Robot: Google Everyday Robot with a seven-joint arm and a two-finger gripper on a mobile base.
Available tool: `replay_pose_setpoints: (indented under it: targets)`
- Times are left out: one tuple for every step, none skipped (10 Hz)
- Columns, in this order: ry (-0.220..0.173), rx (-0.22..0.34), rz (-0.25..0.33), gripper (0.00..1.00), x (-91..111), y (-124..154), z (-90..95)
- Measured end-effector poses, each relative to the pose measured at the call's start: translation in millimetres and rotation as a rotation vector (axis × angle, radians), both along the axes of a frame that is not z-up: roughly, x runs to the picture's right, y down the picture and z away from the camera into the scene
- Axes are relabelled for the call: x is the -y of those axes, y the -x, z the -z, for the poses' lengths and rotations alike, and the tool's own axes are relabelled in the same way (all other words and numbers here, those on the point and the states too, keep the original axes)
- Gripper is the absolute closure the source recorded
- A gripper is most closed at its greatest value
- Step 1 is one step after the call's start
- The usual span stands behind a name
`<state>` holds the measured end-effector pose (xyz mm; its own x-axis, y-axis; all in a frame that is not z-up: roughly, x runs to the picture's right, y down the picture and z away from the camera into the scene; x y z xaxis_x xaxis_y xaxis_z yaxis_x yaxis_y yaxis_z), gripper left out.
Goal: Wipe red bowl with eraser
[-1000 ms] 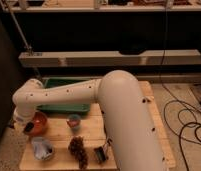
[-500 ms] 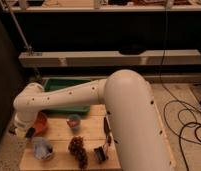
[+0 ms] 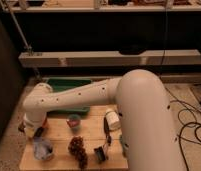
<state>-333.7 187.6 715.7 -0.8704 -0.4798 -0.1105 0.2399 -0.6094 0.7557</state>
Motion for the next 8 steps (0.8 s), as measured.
replay_pose_setpoints:
  targets:
    - [-0.007, -0.013, -0.008, 1.0, 4, -3, -4.8]
    - [-0.012, -0.034, -0.02, 1.0, 12, -7, -16.3]
    - [-0.014, -0.048, -0.028, 1.0, 16, -10, -25.2]
    - [-0.012, -0.068, -0.044, 1.0, 21, -14, -37.7]
    - [-0.012, -0.081, -0.054, 1.0, 24, -16, -47.4]
    - [-0.01, -0.09, -0.059, 1.0, 26, -16, -54.4]
    - [-0.011, -0.097, -0.065, 1.0, 29, -15, -60.5]
    - [-0.018, -0.102, -0.07, 1.0, 36, -13, -67.3]
